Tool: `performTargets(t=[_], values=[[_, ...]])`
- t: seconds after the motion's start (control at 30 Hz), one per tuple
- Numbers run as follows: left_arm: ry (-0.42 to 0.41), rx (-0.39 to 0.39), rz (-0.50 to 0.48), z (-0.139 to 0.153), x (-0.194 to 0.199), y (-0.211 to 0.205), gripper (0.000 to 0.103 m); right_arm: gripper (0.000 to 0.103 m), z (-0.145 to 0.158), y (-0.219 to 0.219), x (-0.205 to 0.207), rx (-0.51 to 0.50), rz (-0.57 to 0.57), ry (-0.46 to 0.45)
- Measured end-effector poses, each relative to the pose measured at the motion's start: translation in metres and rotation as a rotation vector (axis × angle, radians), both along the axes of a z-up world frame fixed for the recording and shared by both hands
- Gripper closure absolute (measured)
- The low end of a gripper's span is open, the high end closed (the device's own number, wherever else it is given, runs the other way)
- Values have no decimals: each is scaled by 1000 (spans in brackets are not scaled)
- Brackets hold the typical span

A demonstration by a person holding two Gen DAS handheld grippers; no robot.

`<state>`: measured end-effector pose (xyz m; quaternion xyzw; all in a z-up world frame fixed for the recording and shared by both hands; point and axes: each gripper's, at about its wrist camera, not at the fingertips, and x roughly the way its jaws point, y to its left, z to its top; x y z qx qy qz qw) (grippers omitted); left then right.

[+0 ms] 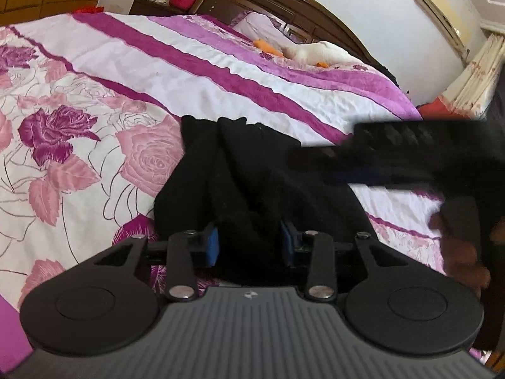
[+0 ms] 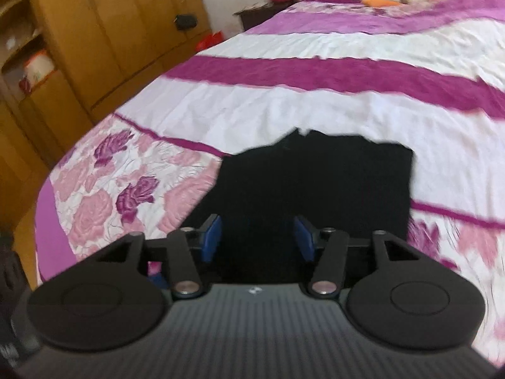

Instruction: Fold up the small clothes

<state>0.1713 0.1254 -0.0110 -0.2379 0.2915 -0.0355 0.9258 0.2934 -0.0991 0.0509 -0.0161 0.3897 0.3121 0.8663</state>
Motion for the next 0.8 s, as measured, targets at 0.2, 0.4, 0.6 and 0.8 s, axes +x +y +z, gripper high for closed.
performTargets(t=[0.2, 0.4, 0.6, 0.8], values=[[-26, -32, 11, -1, -1, 5, 59, 50, -9, 60, 39, -122, 47, 103], [-55, 9, 8, 2, 0, 3, 59, 52, -30, 87, 61, -267, 20, 88], [-73, 34, 0, 1, 1, 2, 60, 88, -34, 76, 67, -234, 4, 102], [-113, 52, -1, 5, -2, -4, 85, 95, -29, 61, 65, -118, -5, 81]])
